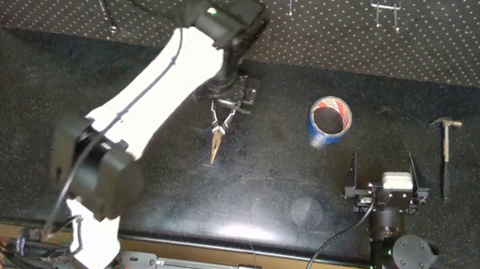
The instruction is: Place Tools Onto Pegboard
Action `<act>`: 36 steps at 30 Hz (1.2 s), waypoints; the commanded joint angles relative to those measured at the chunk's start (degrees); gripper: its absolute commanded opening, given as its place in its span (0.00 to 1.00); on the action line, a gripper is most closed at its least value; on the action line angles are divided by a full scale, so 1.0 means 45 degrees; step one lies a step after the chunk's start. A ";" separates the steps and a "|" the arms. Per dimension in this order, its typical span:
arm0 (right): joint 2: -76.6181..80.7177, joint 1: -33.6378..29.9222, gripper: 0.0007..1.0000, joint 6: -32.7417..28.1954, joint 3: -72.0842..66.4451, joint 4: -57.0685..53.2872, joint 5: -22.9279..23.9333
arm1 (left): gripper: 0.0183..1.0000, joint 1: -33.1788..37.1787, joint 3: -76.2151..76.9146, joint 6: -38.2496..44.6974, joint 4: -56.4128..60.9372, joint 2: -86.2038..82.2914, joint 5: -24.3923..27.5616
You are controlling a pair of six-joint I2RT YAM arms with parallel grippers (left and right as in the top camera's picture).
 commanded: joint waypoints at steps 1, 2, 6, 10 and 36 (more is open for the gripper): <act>-0.0102 0.0097 0.97 0.0189 -0.0068 -0.0034 0.0107 | 1.00 0.0102 0.0330 -0.2297 0.0083 0.1195 -0.0049; -0.0102 0.0097 0.98 0.0194 -0.0068 -0.0029 0.0107 | 1.00 0.0209 0.0296 -0.2681 0.0083 0.1316 0.0010; -0.0102 0.0097 0.98 0.0189 -0.0068 -0.0029 0.0107 | 1.00 0.0466 -0.1107 -0.2992 0.1661 0.1321 0.1511; -0.0102 0.0097 0.97 0.0189 -0.0068 -0.0029 0.0107 | 1.00 0.0491 -0.1807 -0.3240 0.2511 0.1447 0.1870; -0.0102 0.0097 0.97 0.0189 -0.0068 -0.0034 0.0107 | 1.00 0.0593 -0.1860 -0.1326 0.3866 0.2565 0.0913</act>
